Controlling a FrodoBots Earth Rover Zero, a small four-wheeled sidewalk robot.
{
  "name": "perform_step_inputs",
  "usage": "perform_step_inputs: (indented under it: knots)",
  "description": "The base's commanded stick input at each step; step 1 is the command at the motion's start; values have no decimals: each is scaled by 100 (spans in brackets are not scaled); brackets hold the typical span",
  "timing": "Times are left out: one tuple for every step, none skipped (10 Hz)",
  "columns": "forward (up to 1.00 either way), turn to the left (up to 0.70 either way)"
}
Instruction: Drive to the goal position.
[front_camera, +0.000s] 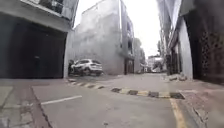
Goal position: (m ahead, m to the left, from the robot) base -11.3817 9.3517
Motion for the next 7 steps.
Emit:
perform_step_inputs:
  knots:
    - [46,46]
    - [46,46]
    - [46,46]
    - [46,46]
    - [46,46]
    - [46,46]
    - [46,46]
